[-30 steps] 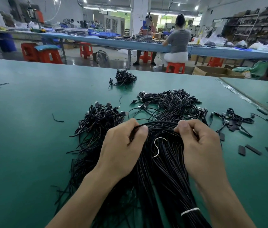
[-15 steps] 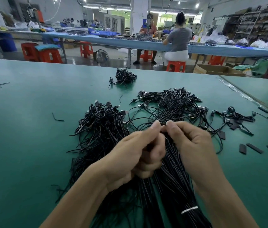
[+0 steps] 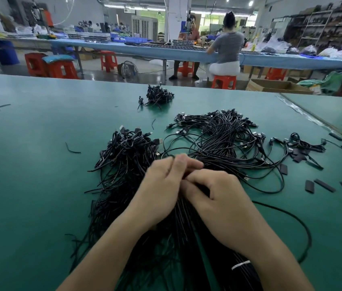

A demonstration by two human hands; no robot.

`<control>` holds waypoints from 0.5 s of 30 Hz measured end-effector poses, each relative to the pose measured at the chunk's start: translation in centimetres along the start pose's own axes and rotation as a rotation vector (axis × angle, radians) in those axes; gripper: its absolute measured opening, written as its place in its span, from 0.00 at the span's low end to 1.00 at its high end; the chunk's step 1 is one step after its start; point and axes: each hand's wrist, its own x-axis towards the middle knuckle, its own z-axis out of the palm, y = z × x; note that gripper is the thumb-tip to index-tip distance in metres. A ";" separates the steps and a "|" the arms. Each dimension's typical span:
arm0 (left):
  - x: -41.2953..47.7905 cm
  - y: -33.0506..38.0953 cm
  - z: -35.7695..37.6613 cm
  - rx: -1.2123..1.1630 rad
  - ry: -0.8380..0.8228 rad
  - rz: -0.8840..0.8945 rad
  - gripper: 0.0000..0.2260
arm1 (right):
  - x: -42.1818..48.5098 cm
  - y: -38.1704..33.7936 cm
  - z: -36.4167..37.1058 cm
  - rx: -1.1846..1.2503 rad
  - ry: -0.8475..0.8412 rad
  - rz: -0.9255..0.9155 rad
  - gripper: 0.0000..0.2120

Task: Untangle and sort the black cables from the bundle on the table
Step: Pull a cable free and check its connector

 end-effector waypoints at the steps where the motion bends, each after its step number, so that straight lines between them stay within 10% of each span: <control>1: -0.2 0.1 0.0 0.027 -0.071 -0.021 0.21 | 0.0 0.1 -0.3 0.021 0.031 -0.006 0.10; 15: -1.1 2.2 -0.7 -0.543 -0.535 -0.371 0.25 | 0.5 0.8 -0.7 0.295 0.227 0.081 0.12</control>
